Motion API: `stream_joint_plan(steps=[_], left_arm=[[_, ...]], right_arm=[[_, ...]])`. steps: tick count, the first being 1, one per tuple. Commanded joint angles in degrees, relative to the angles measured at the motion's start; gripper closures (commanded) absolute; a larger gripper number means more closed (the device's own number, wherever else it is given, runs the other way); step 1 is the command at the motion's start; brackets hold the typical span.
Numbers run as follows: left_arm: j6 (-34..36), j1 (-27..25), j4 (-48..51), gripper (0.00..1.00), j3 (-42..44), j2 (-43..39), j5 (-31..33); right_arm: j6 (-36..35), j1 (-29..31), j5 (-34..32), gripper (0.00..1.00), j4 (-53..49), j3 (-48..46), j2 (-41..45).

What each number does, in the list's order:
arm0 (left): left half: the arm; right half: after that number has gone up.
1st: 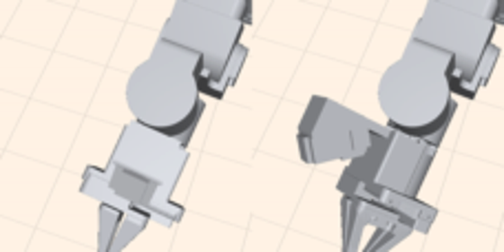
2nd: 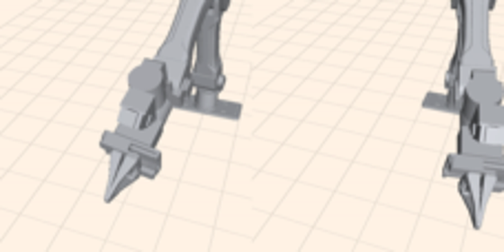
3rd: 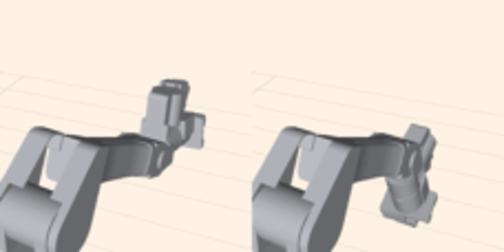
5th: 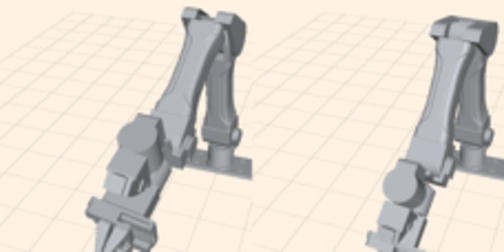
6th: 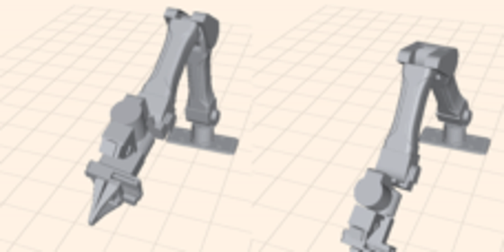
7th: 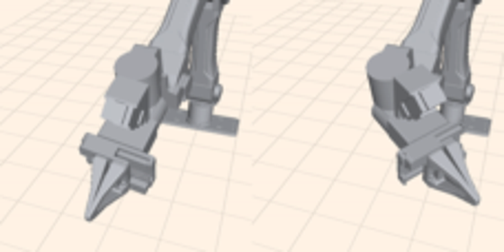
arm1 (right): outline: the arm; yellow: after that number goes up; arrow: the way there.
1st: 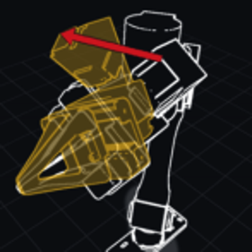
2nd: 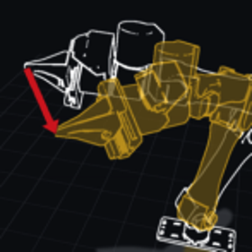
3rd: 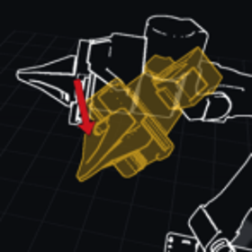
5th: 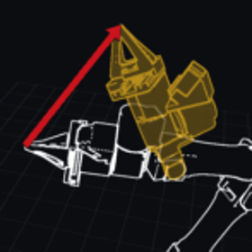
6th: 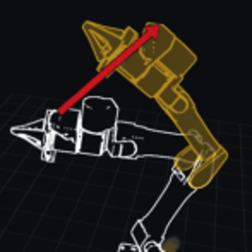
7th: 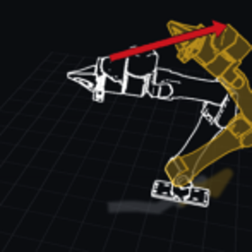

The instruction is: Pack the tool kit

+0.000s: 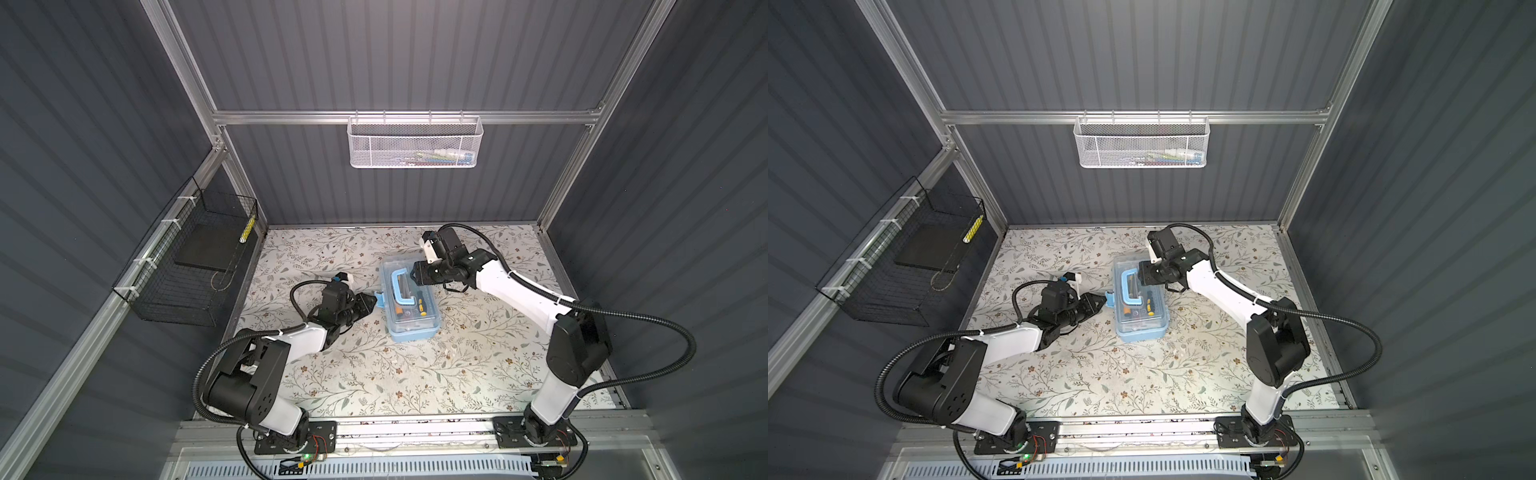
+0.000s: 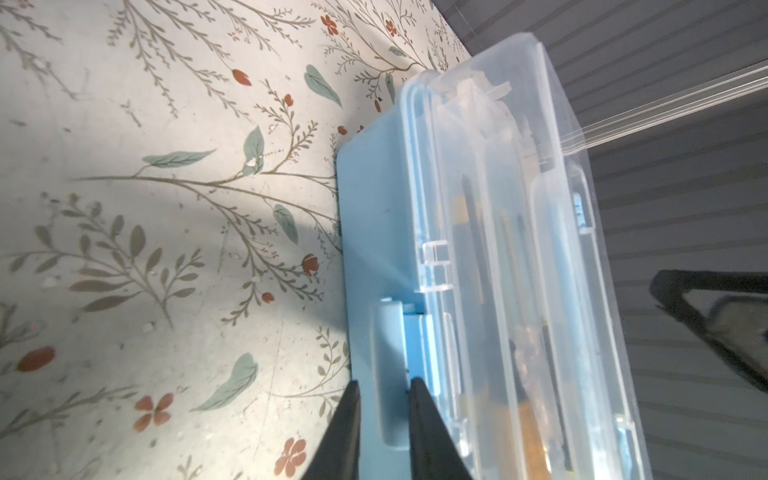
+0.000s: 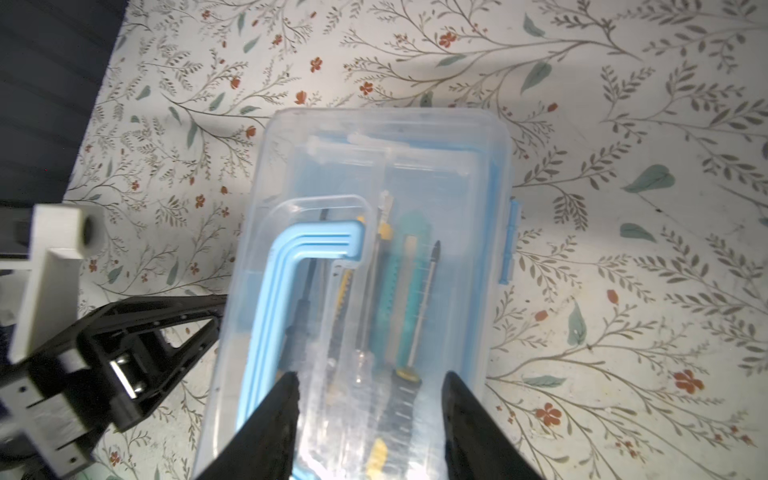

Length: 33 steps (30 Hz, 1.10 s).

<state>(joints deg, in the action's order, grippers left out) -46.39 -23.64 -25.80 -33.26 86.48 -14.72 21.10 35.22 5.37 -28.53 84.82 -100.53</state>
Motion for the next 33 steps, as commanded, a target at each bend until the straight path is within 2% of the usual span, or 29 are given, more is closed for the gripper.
stream_joint_plan(steps=[1,8,12,20,27,29,33], left_arm=[[1.98,0.26,0.66,0.76,0.94,-0.89,0.89],[1.01,0.52,-2.95,0.75,1.61,1.91,-1.03],[0.93,0.61,-3.62,0.75,1.31,3.29,-1.55],[0.61,0.61,-4.95,0.75,0.7,4.81,-2.36],[-0.92,0.87,-7.97,0.76,-0.97,9.01,-3.73],[-2.19,1.05,-9.75,0.77,-1.39,10.13,-6.11],[-2.85,1.31,-9.82,0.79,-1.21,9.53,-6.13]], right_arm=[[-1.41,1.54,1.16,0.45,-1.67,2.31,0.1],[-0.56,3.13,9.87,0.5,-1.07,3.12,-5.52],[0.43,3.27,17.25,0.55,-0.2,1.9,-10.49],[3.9,3.5,19.85,0.62,3.23,-4.19,-12.29],[4.86,3.91,20.58,0.61,4.83,-6.05,-11.99],[5.07,3.92,20.32,0.61,5.25,-6.15,-11.88],[4.74,3.89,20.09,0.6,5.17,-6.23,-11.47]])
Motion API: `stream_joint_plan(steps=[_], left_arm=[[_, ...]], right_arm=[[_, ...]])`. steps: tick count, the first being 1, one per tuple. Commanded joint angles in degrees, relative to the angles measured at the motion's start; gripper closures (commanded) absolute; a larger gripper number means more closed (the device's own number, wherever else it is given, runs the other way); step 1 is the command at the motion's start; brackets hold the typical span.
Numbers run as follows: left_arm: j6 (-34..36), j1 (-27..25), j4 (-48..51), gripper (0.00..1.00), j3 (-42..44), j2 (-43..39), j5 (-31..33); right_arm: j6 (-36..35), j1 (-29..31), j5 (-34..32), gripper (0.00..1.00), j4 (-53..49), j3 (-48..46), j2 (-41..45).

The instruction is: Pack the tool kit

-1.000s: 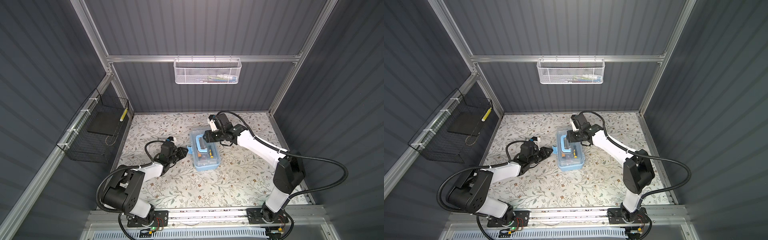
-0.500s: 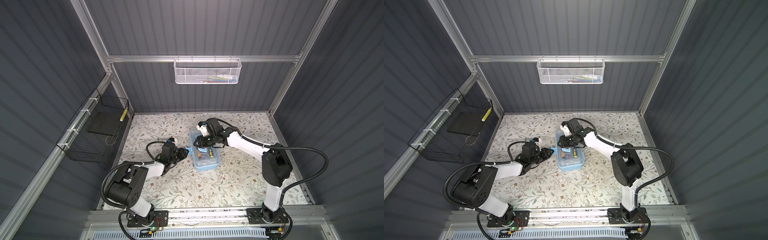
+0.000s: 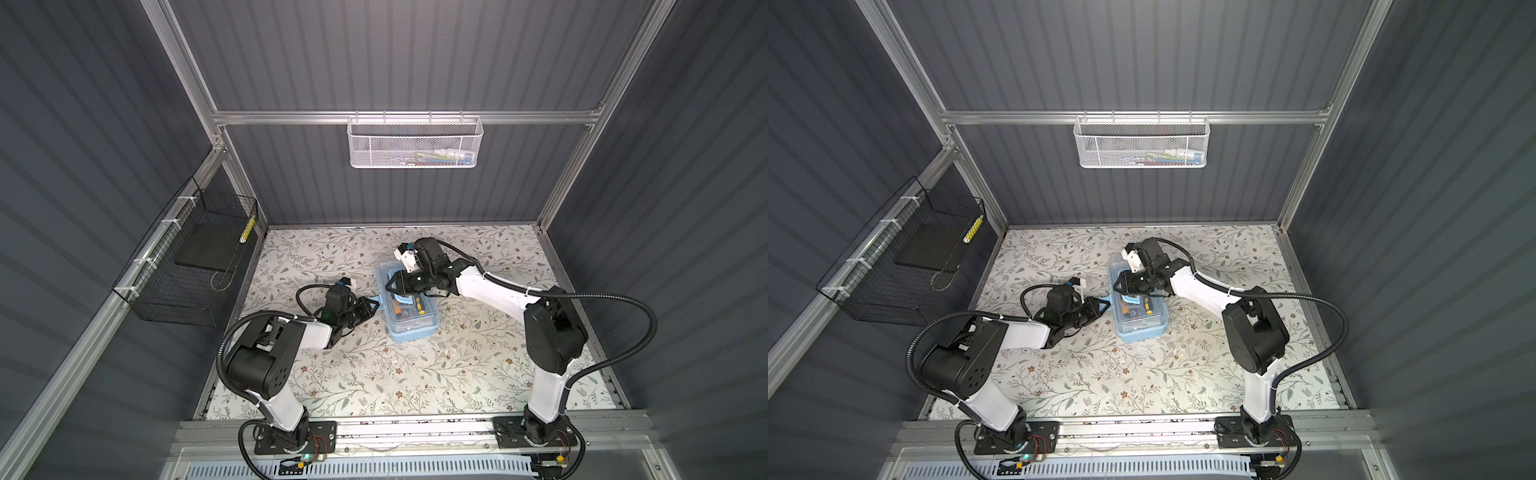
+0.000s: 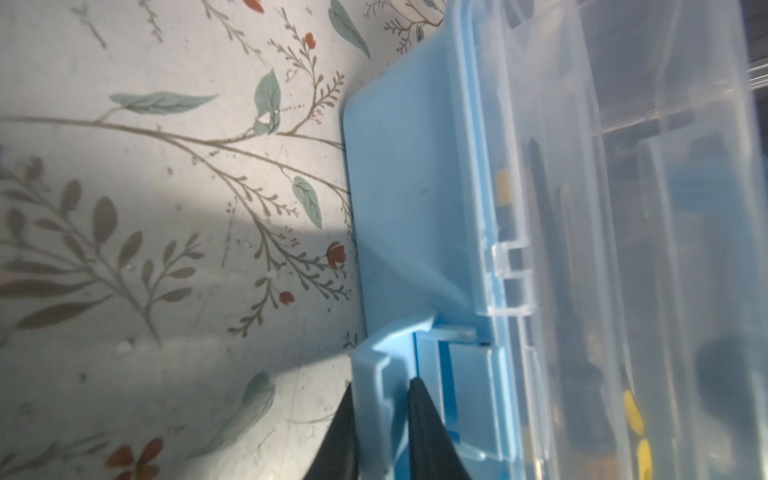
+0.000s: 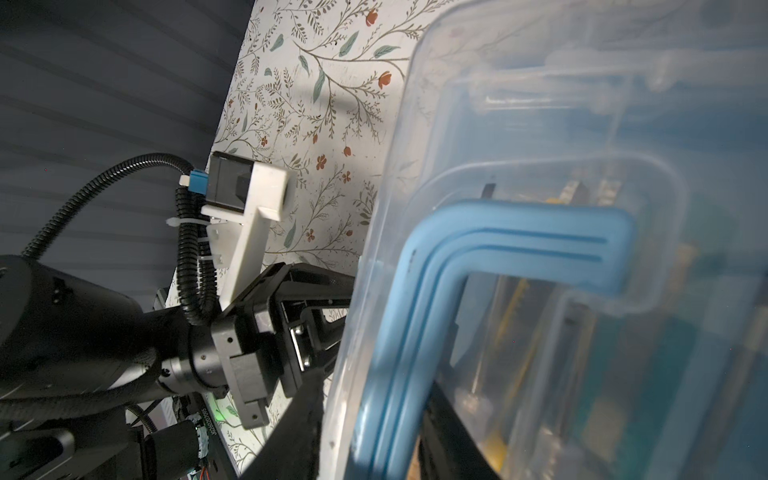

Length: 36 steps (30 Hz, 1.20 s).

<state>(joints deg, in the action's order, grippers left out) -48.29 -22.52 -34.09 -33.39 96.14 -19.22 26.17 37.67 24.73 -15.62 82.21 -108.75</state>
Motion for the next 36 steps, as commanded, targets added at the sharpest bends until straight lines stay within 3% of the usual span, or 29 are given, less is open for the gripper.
stream_joint_plan(steps=[1,20,26,36], left_arm=[[-0.78,0.2,-1.2,0.8,-1.0,-0.6,-1.44],[0.59,0.55,7.29,0.82,-1.62,-10.96,-0.31],[-0.29,0.55,8.07,0.67,-1.98,-11.61,-0.32],[-0.65,0.55,7.86,0.68,-1.58,-13.75,-0.96]], right_arm=[[-0.34,1.44,0.55,0.6,-7.72,-3.73,-3.15],[-0.08,1.44,0.92,0.59,-6.97,-4.26,-3.42],[-0.01,1.45,0.79,0.59,-6.97,-4.3,-3.4],[0.11,1.64,0.81,0.59,-6.97,-4.69,-2.85]])
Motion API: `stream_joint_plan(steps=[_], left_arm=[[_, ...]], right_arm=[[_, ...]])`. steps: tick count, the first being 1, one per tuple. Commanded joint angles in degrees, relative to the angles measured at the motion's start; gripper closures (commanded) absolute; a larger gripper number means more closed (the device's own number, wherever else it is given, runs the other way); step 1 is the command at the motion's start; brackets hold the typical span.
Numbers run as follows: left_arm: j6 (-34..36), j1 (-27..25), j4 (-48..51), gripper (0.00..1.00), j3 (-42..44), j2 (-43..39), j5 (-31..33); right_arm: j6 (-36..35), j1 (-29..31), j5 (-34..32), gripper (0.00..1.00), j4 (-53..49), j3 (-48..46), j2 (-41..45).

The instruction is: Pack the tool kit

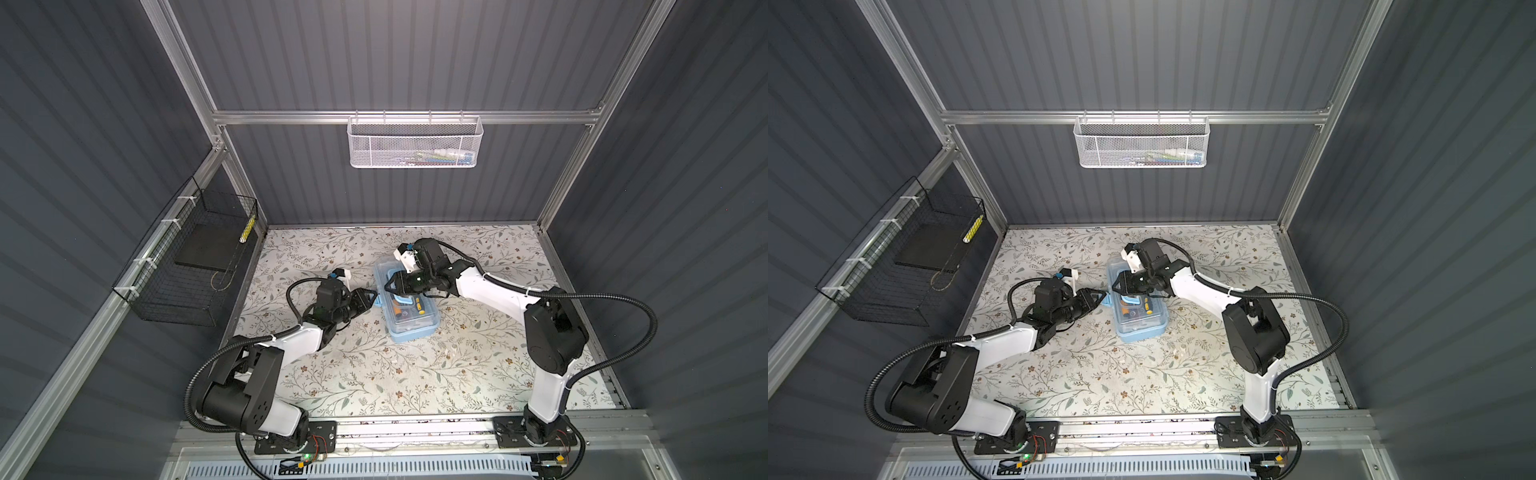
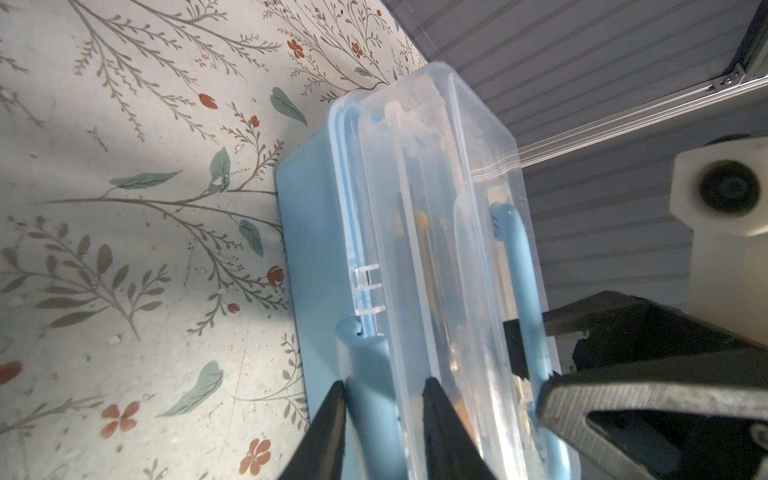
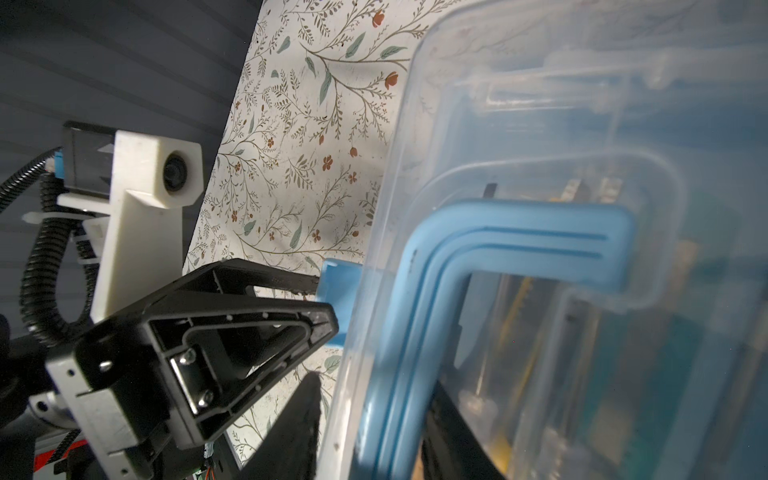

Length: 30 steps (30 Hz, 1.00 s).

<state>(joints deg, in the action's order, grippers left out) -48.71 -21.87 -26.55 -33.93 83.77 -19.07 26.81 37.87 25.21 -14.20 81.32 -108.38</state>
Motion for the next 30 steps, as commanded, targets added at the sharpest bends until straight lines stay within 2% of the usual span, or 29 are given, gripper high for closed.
stream_joint_plan(steps=[1,30], left_arm=[[-0.25,-0.1,0.11,0.68,-0.96,-1.47,-1.14],[-2.71,-0.89,-5.84,0.75,1.5,0.29,-3.83]], right_arm=[[-0.49,1.49,0.29,0.59,-8.41,-3.71,-3.33],[-0.69,1.68,0.67,0.59,-8.65,-2.92,-4.91]])
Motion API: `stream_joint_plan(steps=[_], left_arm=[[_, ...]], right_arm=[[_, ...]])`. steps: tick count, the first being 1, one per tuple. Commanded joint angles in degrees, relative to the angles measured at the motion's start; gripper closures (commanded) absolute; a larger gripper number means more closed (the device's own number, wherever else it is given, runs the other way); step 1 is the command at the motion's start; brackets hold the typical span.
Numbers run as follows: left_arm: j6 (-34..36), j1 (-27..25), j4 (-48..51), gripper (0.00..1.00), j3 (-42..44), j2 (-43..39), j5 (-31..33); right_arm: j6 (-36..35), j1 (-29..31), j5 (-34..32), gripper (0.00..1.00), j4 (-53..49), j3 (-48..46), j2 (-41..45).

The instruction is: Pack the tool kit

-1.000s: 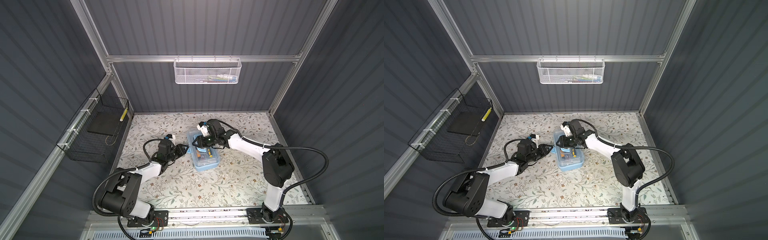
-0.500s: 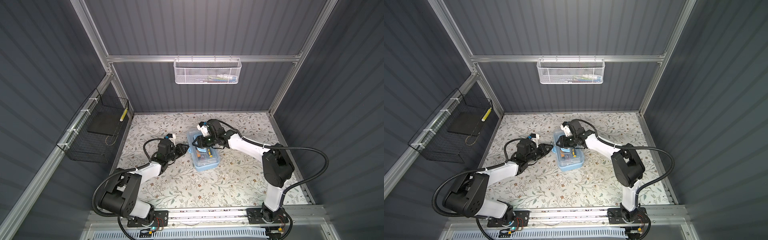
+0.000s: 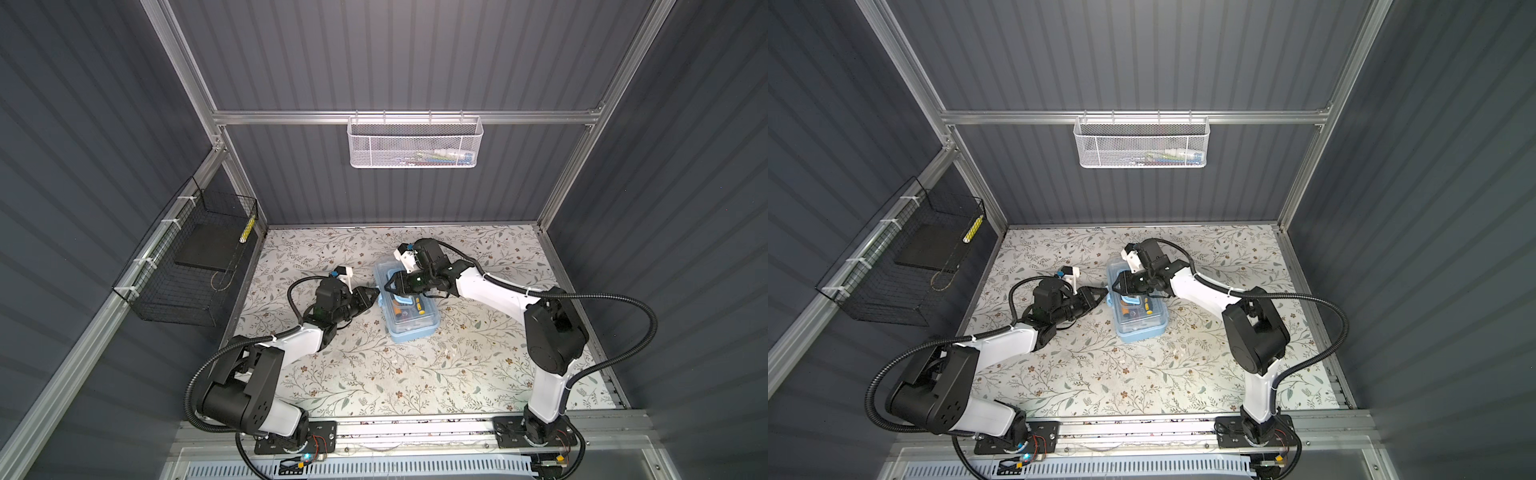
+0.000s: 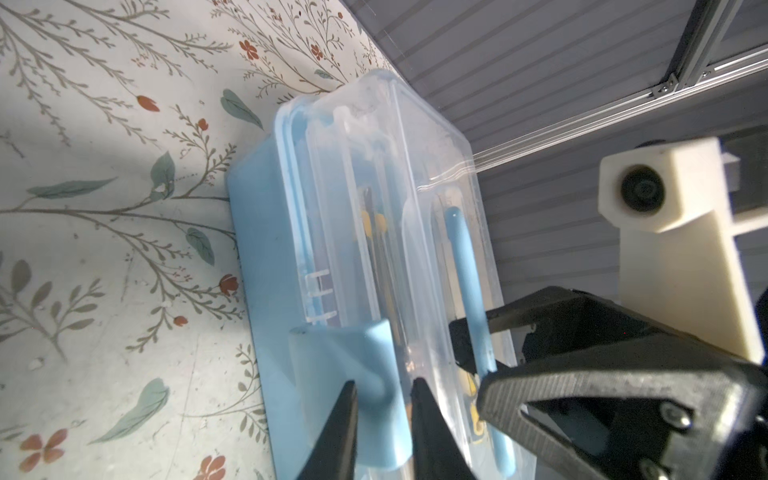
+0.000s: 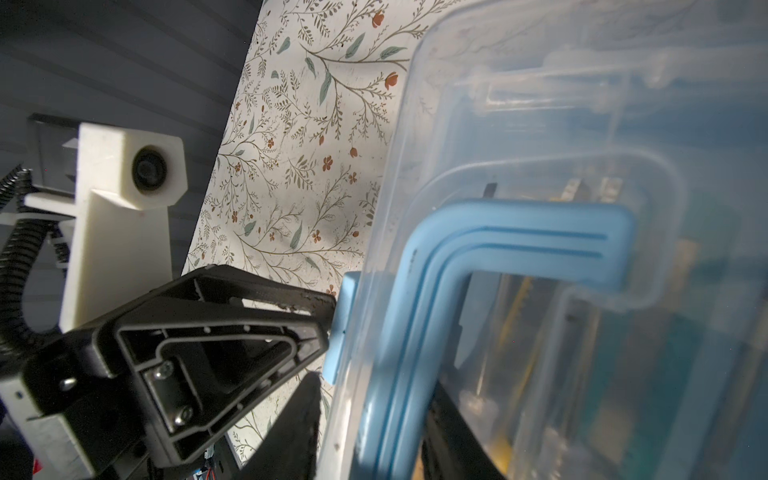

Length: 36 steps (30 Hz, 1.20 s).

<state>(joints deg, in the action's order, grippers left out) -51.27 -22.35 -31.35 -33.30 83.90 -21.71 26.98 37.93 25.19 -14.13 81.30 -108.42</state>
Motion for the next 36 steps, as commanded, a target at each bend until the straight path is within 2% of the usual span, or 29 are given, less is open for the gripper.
stream_joint_plan(steps=[1,17,22,25,30,36], left_arm=[[-0.15,-0.5,-0.84,0.75,0.88,0.19,-1.06],[2.05,-1.99,4.61,0.73,-0.46,1.44,0.77],[3.61,-2.54,8.05,0.67,-2.05,2.45,2.17],[4.32,-2.95,10.16,0.67,-2.96,2.72,2.44],[4.27,-2.96,10.48,0.75,-3.35,3.44,4.45],[4.74,-3.01,12.06,0.78,-4.55,4.16,4.6]], right_arm=[[-0.92,1.62,0.66,0.58,-8.67,-2.87,-4.87],[-1.13,1.79,0.22,0.58,-9.6,-2.37,-5.91],[-1.14,1.79,0.28,0.58,-9.91,-2.11,-6.28],[-1.06,1.87,0.24,0.58,-9.91,-1.98,-6.36],[-0.97,1.97,0.3,0.58,-9.92,-1.93,-6.76],[-0.79,2.13,0.27,0.58,-9.84,-1.71,-7.2]])
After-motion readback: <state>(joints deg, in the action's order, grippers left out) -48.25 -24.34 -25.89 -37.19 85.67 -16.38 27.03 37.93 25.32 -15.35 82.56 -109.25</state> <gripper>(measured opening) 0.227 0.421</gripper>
